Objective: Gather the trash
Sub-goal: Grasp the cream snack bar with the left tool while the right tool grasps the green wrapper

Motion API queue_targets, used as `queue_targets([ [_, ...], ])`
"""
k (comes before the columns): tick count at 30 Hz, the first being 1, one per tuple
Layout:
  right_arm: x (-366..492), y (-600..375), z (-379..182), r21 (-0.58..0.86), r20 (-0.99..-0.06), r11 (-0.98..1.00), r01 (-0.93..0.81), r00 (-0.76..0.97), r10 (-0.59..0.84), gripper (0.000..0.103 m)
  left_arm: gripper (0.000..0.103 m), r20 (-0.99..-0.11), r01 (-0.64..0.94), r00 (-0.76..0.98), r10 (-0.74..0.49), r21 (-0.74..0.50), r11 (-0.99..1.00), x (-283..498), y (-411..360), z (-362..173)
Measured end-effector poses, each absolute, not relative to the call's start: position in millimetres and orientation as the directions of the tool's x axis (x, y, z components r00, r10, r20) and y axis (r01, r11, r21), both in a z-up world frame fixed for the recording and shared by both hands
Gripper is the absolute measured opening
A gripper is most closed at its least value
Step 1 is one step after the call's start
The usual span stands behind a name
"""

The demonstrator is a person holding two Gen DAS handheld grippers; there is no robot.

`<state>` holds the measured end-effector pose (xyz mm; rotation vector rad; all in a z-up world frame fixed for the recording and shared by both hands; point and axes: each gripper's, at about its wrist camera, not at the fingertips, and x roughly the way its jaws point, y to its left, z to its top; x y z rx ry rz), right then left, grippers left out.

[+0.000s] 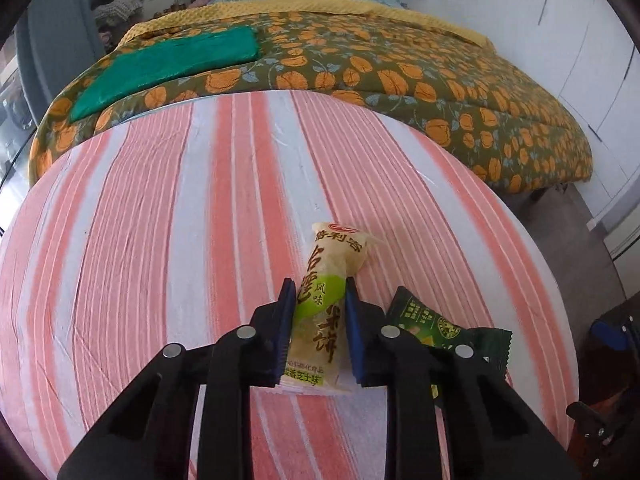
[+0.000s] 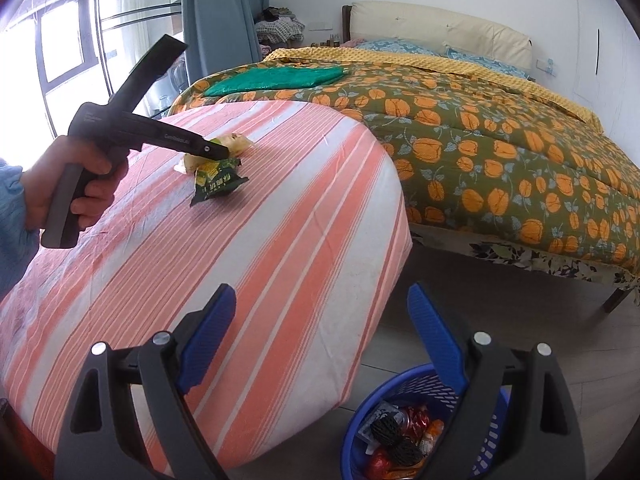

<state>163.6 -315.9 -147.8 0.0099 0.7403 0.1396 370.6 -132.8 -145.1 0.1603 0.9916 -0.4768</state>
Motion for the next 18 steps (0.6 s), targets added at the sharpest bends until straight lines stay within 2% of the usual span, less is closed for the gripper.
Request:
queue_targets([
  [5,164,-309,-147,0.055,-0.666,0.988,-0.143,0.732,0.143,0.085,0.02,-0.826,0.362,0.471,-0.31,-0.139,0.922,339,-77,-134],
  [13,183,-282,-143,0.087,-0.687,0.973,-0.215,0.695,0.215,0.085,0.023,-0.832,0.335,0.479,-0.279,-0.121,0.935,243,-8,-141],
  [15,200,-269,-139,0.1,-0.706,0.963,-0.251,0.664,0.247,0.086,0.039,-0.822,0.342,0.502,-0.269,-0.098,0.935,231,-4,-144],
  [16,210,-262,-137,0.098,-0.716,0.959,-0.266,0.65,0.254,0.085,0.043,-0.817,0.348,0.513,-0.264,-0.083,0.934,228,-5,-145],
  [18,233,-249,-135,0.065,-0.737,0.959,-0.276,0.634,0.232,0.085,0.057,-0.814,0.353,0.526,-0.249,-0.057,0.934,225,-7,-147],
])
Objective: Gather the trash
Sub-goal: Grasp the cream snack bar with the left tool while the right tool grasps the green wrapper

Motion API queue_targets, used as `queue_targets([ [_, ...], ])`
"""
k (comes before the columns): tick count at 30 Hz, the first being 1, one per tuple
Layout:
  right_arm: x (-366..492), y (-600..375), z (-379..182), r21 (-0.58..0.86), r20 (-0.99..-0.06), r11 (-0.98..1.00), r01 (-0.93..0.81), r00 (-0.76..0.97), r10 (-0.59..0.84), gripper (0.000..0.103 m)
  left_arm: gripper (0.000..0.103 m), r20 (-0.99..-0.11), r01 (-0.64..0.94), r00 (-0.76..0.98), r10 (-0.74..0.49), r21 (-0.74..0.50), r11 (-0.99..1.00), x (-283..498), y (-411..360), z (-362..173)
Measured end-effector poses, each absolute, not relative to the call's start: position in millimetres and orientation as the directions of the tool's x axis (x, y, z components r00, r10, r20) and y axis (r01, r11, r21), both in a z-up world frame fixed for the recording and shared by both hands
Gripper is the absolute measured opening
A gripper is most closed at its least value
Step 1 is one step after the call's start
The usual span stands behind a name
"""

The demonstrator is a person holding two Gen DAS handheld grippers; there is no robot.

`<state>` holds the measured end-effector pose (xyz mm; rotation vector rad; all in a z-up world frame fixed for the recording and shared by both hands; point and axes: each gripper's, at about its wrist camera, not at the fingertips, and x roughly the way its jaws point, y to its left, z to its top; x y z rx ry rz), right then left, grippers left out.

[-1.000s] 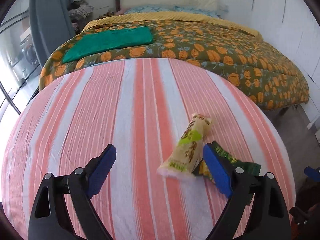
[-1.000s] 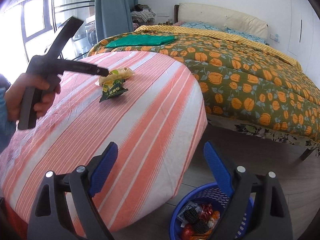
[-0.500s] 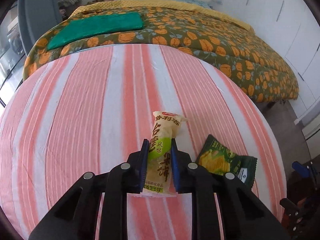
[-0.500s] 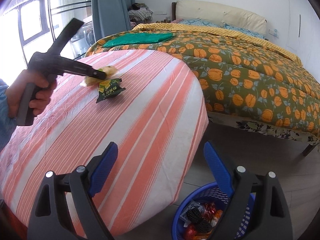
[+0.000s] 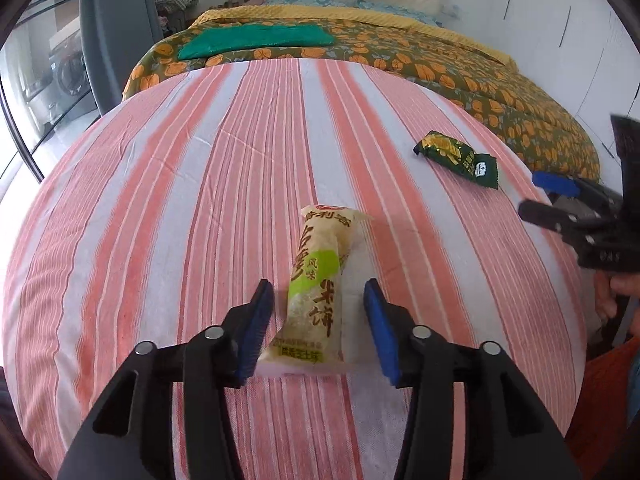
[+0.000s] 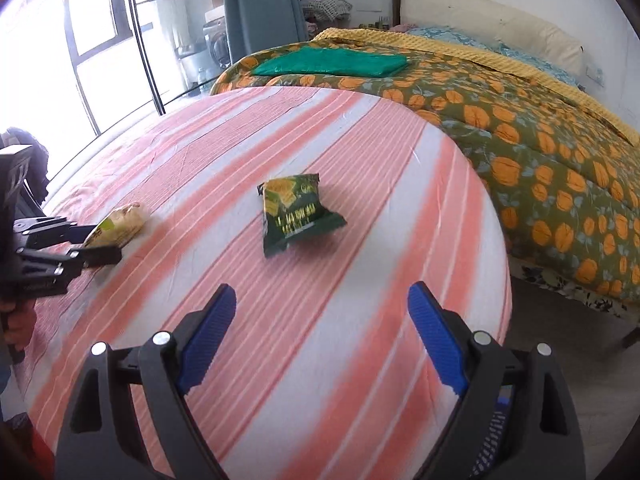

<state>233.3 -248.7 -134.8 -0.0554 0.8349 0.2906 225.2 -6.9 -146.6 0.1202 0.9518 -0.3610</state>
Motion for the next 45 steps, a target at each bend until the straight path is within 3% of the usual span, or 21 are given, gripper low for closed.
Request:
queue_targets([
  [5,291,-229,-137,0.043,-0.8,0.954,-0.298,0.561,0.212,0.085,0.071,-0.802,0.373,0.556,-0.219,0.005,0.928,223,-15,-153],
  [9,313,-213,-143,0.041,-0.819,0.945,-0.323,0.531,0.217,0.085,0.074,-0.803,0.365,0.553,-0.221,-0.005,0.931,225,-13,-154],
  [10,314,-209,-144,0.053,-0.822,0.941,-0.334,0.521,0.231,0.079,0.074,-0.804,0.365,0.554,-0.218,-0.001,0.931,225,-13,-154],
  [11,315,-204,-146,0.064,-0.828,0.937,-0.345,0.506,0.242,0.059,0.075,-0.804,0.364,0.555,-0.214,0.004,0.931,225,-14,-154],
  [13,311,-198,-147,0.031,-0.83,0.942,-0.335,0.516,0.211,0.043,0.079,-0.807,0.355,0.553,-0.21,0.0,0.935,226,-12,-154],
  [14,308,-197,-145,0.039,-0.83,0.943,-0.332,0.514,0.215,0.041,0.08,-0.807,0.354,0.55,-0.214,-0.006,0.935,227,-11,-154],
  [21,241,-196,-144,0.058,-0.828,0.944,-0.326,0.512,0.228,0.039,0.084,-0.809,0.359,0.545,-0.219,-0.01,0.933,229,-11,-155],
  [24,204,-200,-145,0.067,-0.823,0.946,-0.317,0.519,0.232,0.039,0.094,-0.815,0.382,0.527,-0.24,-0.025,0.924,229,-12,-156],
  [27,182,-201,-145,0.073,-0.819,0.949,-0.307,0.525,0.233,0.039,0.095,-0.817,0.405,0.513,-0.263,-0.039,0.913,229,-11,-156],
  [30,174,-200,-145,0.061,-0.823,0.95,-0.305,0.523,0.22,0.05,0.094,-0.824,0.422,0.497,-0.273,-0.046,0.905,230,-10,-154],
  [31,174,-201,-145,0.055,-0.826,0.951,-0.304,0.521,0.215,0.063,0.092,-0.827,0.422,0.494,-0.267,-0.041,0.906,231,-10,-153],
  [32,174,-200,-145,0.051,-0.83,0.952,-0.3,0.518,0.208,0.068,0.086,-0.832,0.415,0.491,-0.259,-0.038,0.909,232,-9,-151],
  [37,182,-199,-142,0.056,-0.845,0.955,-0.29,0.496,0.2,0.069,0.08,-0.839,0.406,0.48,-0.257,-0.048,0.913,236,-7,-150],
  [40,189,-197,-141,0.067,-0.858,0.96,-0.273,0.475,0.195,0.068,0.071,-0.842,0.407,0.481,-0.244,-0.033,0.913,240,-10,-148],
  [42,192,-195,-143,0.074,-0.87,0.962,-0.264,0.455,0.192,0.057,0.056,-0.842,0.41,0.478,-0.249,-0.036,0.911,242,-12,-146],
  [43,193,-194,-143,0.071,-0.874,0.963,-0.259,0.45,0.185,0.045,0.05,-0.841,0.412,0.48,-0.25,-0.036,0.911,242,-12,-146],
  [45,189,-192,-142,0.065,-0.874,0.967,-0.248,0.454,0.175,0.041,0.02,-0.839,0.41,0.484,-0.25,-0.035,0.911,243,-13,-144],
])
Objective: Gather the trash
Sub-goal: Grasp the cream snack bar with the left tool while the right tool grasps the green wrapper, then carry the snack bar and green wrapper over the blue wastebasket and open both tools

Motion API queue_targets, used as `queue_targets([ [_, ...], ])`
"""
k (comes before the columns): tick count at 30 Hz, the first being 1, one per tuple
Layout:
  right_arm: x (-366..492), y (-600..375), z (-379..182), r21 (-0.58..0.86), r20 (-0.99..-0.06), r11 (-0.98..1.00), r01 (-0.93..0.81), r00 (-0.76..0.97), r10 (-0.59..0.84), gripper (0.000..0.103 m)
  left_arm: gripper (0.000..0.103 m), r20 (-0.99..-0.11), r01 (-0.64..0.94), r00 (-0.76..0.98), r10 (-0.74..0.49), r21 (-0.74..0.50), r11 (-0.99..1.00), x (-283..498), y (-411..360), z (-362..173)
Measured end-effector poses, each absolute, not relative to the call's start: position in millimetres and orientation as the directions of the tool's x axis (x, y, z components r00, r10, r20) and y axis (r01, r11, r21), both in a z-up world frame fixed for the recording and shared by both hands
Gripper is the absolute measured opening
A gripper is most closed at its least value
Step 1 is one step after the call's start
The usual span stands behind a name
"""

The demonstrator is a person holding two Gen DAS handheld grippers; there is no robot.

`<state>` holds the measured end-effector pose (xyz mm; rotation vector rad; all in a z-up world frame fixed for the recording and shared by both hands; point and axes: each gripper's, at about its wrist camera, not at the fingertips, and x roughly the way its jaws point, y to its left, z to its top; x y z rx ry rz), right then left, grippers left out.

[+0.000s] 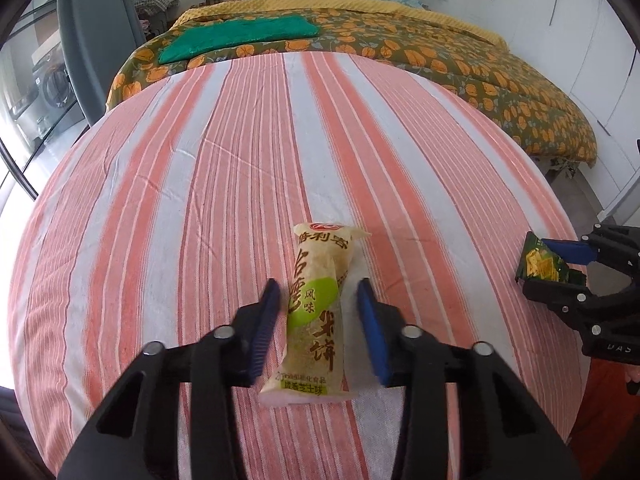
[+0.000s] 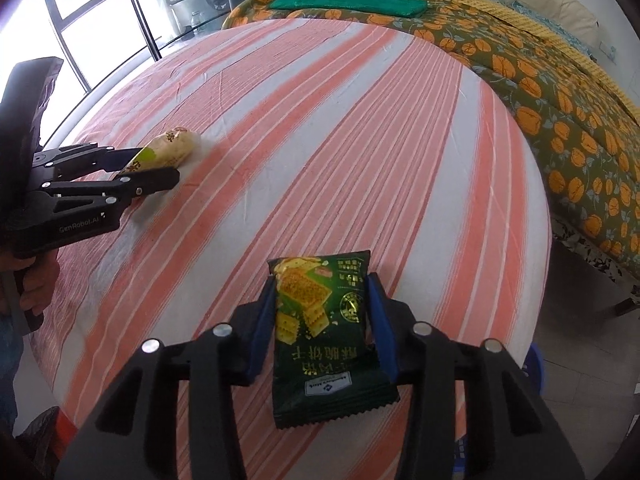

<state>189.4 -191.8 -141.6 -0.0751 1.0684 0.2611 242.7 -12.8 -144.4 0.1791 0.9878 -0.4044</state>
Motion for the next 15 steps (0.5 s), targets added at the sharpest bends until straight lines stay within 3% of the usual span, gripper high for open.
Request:
queue_targets([
  [15,142,-226,-114,0.322,-0.756,0.924,-0.208,0.531,0.383,0.038,0.016,-0.778,0.423,0.492,-0.39,-0.178,0.889,186,-37,-116],
])
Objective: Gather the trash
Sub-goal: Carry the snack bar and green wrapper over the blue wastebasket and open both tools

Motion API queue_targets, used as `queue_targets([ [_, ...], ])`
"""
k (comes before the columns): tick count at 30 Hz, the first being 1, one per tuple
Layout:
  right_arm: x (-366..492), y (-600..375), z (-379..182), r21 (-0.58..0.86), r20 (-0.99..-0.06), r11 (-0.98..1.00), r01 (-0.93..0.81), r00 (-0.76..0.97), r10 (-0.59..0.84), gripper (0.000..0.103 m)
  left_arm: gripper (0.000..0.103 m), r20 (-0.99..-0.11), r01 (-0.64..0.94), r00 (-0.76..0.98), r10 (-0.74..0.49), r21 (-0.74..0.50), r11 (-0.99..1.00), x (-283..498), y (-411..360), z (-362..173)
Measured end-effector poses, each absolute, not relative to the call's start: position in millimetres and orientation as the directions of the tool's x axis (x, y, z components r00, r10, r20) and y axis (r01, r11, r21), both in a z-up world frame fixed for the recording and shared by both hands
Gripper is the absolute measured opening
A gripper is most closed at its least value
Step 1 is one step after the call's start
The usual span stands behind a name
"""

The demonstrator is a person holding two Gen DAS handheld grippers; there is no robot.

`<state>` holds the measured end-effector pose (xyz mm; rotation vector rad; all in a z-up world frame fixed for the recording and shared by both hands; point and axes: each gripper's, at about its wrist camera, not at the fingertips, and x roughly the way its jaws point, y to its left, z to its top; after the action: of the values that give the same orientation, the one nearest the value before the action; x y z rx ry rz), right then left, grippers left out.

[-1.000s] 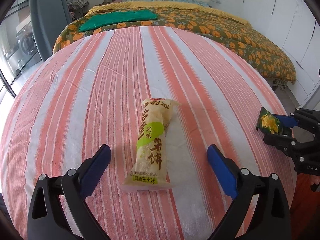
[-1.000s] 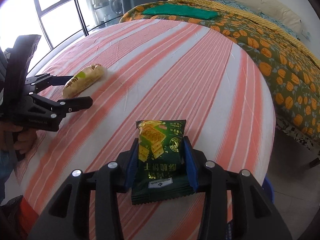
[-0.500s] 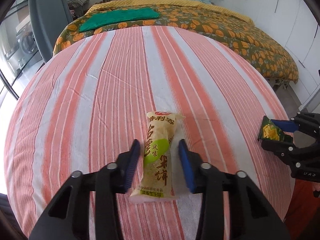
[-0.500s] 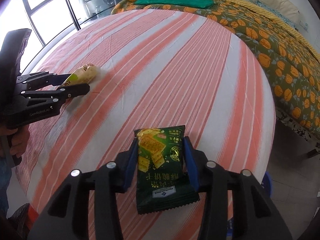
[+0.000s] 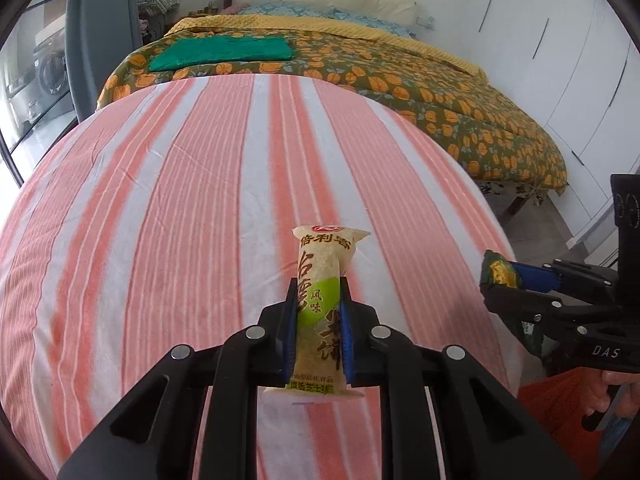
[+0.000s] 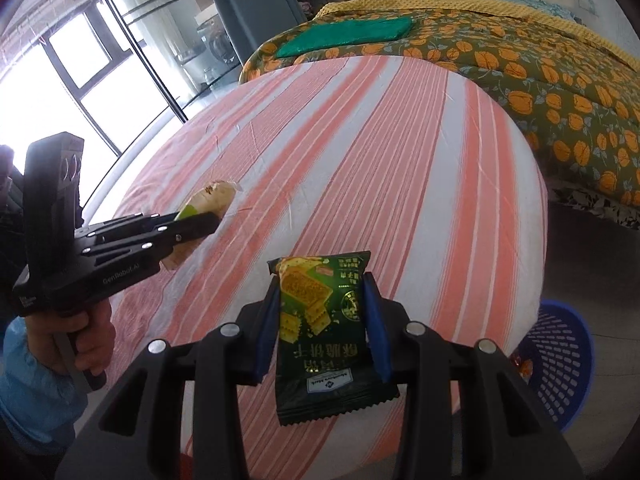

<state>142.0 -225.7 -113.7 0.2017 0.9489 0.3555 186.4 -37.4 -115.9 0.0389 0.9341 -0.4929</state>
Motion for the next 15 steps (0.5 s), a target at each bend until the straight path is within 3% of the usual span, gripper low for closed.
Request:
queue_targets([
  [7,118,-290,-110,0.379,-0.725,0.917,-0.124,0.575,0.378,0.038,0.016,-0.756,0.525,0.446,-0.478,-0.212,0.824,156,-101,-96],
  [15,85,-408,-133,0.335,-0.753,0.935,0.12,0.631,0.188,0.038,0.016,-0.756,0.657,0.324,-0.569,-0.254,0.71,115,-209,-97],
])
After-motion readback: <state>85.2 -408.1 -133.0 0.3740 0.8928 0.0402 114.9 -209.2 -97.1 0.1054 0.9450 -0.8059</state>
